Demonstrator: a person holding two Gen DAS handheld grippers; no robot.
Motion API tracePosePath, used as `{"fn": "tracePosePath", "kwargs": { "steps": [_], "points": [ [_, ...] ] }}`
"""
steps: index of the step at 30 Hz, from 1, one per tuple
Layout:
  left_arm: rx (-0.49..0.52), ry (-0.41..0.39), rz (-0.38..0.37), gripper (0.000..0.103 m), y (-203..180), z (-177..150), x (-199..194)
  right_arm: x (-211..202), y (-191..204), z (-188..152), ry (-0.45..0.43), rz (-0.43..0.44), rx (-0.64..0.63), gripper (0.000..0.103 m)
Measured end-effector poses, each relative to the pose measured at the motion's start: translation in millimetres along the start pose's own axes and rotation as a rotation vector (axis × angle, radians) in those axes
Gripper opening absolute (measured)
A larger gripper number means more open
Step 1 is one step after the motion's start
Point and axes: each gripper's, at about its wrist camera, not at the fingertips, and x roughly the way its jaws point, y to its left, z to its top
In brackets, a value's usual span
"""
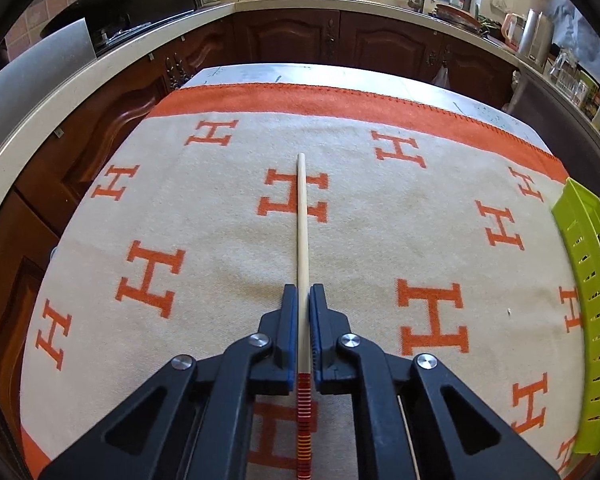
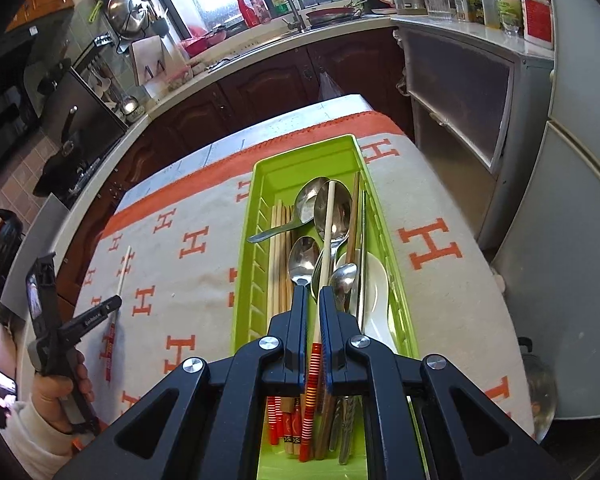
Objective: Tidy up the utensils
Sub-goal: 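Carry the small spoon into the tray with the right gripper while the left gripper grasps the red-striped chopstick, then lower the chopstick into the tray and open the left gripper while the right gripper releases the spoon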
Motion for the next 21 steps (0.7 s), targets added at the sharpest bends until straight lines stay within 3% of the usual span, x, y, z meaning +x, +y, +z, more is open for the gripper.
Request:
{"fn": "tracePosePath", "kwargs": {
  "steps": [6,10,13,17,21],
  "points": [
    [-0.029,0.002,-0.043,0.003,-1.7,4.4,-6.9,-5.9,-1.1,-5.0,-0.005,0.029,0.009,0.006],
    [-0.004,-0.036,-0.104,0.003,-17.0,7.3,-36.8,-15.5,0.6,-5.3,-0.03,0.053,0.011,0.006],
    [0.019,-0.053,-0.201,0.003,-35.3,9.5,-66.3,-22.9,1.7,-5.2,-0.047,0.064,0.014,0.006],
    [0.022,-0.031,-0.39,0.003,-64.7,13.7,-101.2,-34.3,-0.8,-4.9,-0.066,0.084,0.042,0.006],
    [-0.009,0.075,-0.598,0.003,-100.5,18.0,-116.6,-48.1,-7.7,-4.5,-0.077,0.105,0.093,0.006]
  ]
}}
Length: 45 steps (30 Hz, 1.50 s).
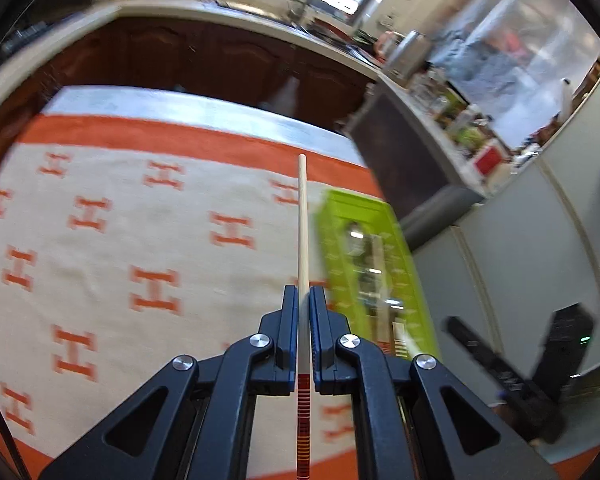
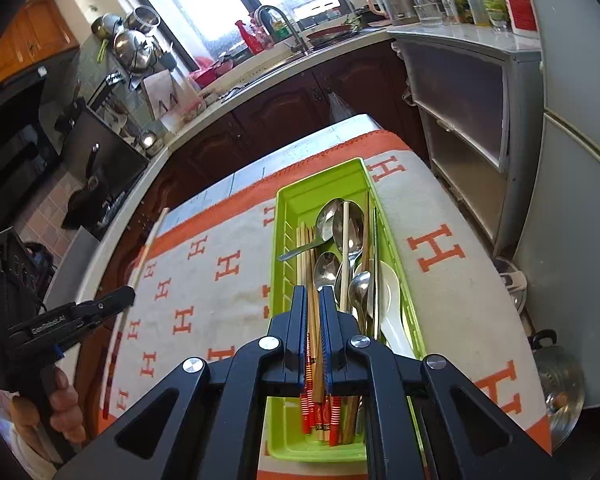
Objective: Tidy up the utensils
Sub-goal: 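Lower the chopstick into the tray and open the left gripper while the right gripper releases the spoon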
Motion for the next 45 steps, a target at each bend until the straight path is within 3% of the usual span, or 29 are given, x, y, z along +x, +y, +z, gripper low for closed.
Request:
{"fn": "tracePosePath", "kwargs": {
  "steps": [2,6,13,20,22,24,27,31,38,41,45],
  "points": [
    [-0.028,0.043,-0.065,0.003,-14.4,2.2,9.6,-8.9,-5.9,1.9,-0.014,0.002,0.046,0.006],
    [-0.035,0.085,-0.089,0.003,-47.2,4.7,37.7,-31.7,-20.1,3.0,-0.061,-0.019,0.126,0.006],
    [-0.021,0.173,-0.043,0.003,-92.5,-13.3,103.5,-62.8,-45.8,-3.3,-0.098,-0.05,0.22,0.006],
    [-0.015,0.201,0.017,0.004,-103.4,-32.9,133.1,-77.9,-54.7,-17.3,-0.081,-0.055,0.232,0.006],
    [-0.001,0.191,0.032,0.008,-104.7,-33.3,132.6,-77.0,-52.5,-18.7,-0.075,-0.052,0.229,0.006],
    [0.0,0.176,0.049,0.025,-105.0,-31.7,129.5,-74.9,-50.8,-19.6,-0.069,-0.046,0.227,0.006],
    [-0.024,0.162,0.038,0.035,-93.6,-25.5,116.7,-76.3,-48.2,-21.8,-0.07,-0.04,0.22,0.006],
    [-0.049,0.139,0.038,0.039,-76.6,-23.3,96.1,-69.8,-37.8,-20.8,-0.045,-0.028,0.196,0.006],
    [-0.059,0.091,0.058,0.039,-46.0,-26.3,58.4,-29.8,-18.7,-34.6,0.153,0.068,0.148,0.006],
    [-0.054,0.048,0.091,0.049,-32.9,-28.3,39.8,-12.6,-13.5,-43.7,0.208,0.065,0.131,0.006],
    [-0.059,0.004,0.126,0.05,-13.9,-29.7,19.4,9.4,-10.8,-53.5,0.27,0.065,0.135,0.009]
  ]
}}
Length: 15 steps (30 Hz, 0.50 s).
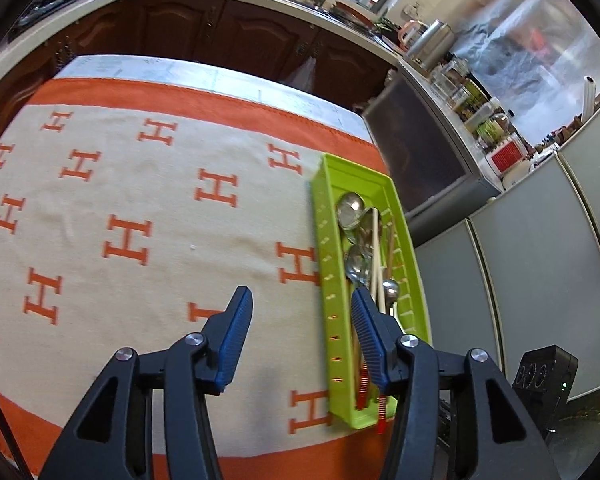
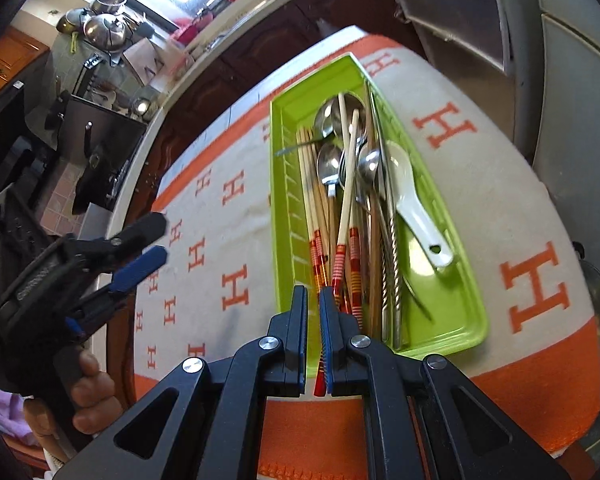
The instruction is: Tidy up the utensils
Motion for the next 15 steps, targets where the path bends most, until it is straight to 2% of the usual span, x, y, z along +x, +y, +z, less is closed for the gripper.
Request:
{"fn": "tracePosePath", "kwargs": {
  "steps": [4,8,15],
  "points": [
    [-0.018,-0.027,0.017,0.05,16.3,1.4,-10.5,13.2,2.7,-1.3,0.023,-0.053,-0.019,0.009],
    [-0.048,-0.024,0.022,0.051,29.8,1.8,-13.5,30.3,-0.8,-1.2,0.06,-0.066,-0.004,0.01],
    [-0.067,-0.027,0.031,0.052,39.1,-1.2,-15.6,23.1,-12.2,9.3,-0.012,0.01,0.111,0.011]
  ]
}}
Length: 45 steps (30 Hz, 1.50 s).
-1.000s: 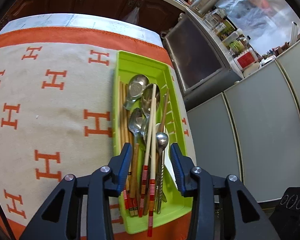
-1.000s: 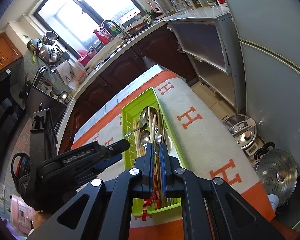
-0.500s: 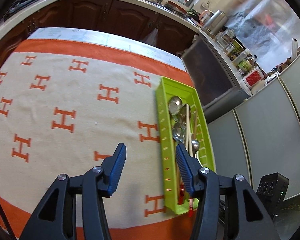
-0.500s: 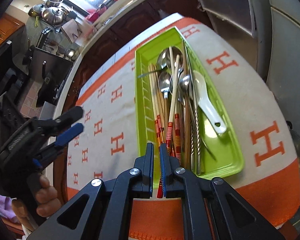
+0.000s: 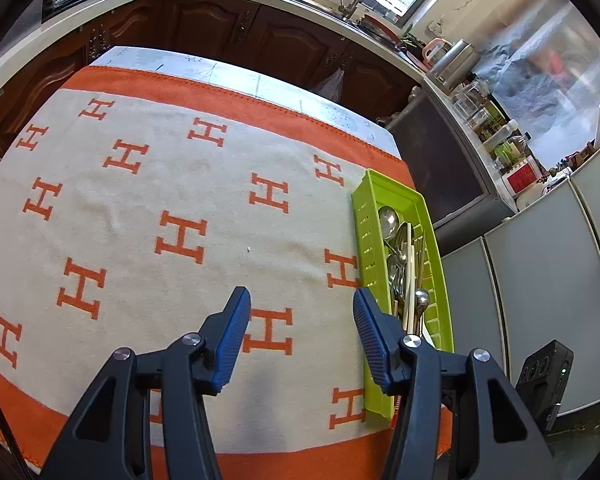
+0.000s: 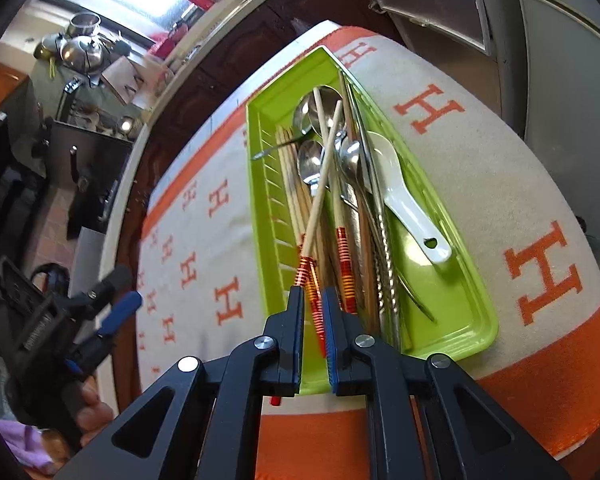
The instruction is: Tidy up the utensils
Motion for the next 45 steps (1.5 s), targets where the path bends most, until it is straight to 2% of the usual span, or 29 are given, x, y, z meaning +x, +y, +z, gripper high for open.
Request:
{"fn": "tracePosePath", "kwargs": {
  "steps": [3,9,11,12,13,17,19,22,24,26,27,29,32,39,45],
  "points": [
    [0.005,-0.01,0.006,0.052,0.8,-0.3,-1.5,-2.4,2.7,0.9,0.004,0.042,0.009,0.019],
    [0.019,-0.022,0.019,0.052,0.3,-1.4,-3.4,16.0,12.6,-7.6,0.049,0.01,-0.019,0.02],
    [0.022,-0.025,0.024,0.052,0.9,-1.8,-3.8,17.7,17.5,-8.1,0.033,-0.025,-0.045,0.018],
    [0.022,-0.026,0.026,0.052,1.3,-2.0,-4.2,19.3,19.8,-8.8,0.032,-0.046,-0.063,0.012],
    [0.022,-0.025,0.027,0.052,1.8,-2.5,-4.4,21.2,22.6,-9.6,0.031,-0.058,-0.084,0.011],
    [0.022,-0.022,0.027,0.052,2.9,-3.7,-4.3,19.7,32.9,-11.8,0.003,-0.11,-0.17,0.007],
    [0.024,-0.023,0.03,0.052,2.9,-3.7,-4.7,17.8,41.8,-8.2,-0.026,-0.159,-0.234,0.006],
    [0.033,-0.03,0.037,0.053,1.9,-4.2,-6.4,16.8,45.3,4.2,-0.059,-0.227,-0.262,0.006],
    [0.037,-0.04,0.044,0.06,1.2,-4.9,-8.8,16.2,42.1,13.9,-0.068,-0.247,-0.251,0.007],
    [0.04,-0.06,0.055,0.069,1.5,-5.1,-13.2,18.0,37.8,23.1,-0.042,-0.236,-0.222,0.01],
    [0.043,-0.074,0.066,0.075,1.6,-5.0,-16.1,16.8,36.6,26.1,-0.035,-0.231,-0.218,0.017],
    [0.045,-0.097,0.085,0.083,2.8,-4.5,-20.6,8.4,36.3,30.1,-0.064,-0.212,-0.204,0.026],
    [0.045,-0.125,0.12,0.091,4.7,-3.5,-25.9,-10.4,34.5,34.7,-0.124,-0.199,-0.187,0.027],
    [0.06,-0.132,0.141,0.101,6.3,-6.0,-32.1,-50.5,27.9,33.0,-0.177,-0.206,-0.174,0.027],
    [0.119,-0.135,0.174,0.102,-0.1,-12.8,-38.1,-62.4,32.5,18.6,-0.169,-0.217,-0.202,0.027]
  ]
}}
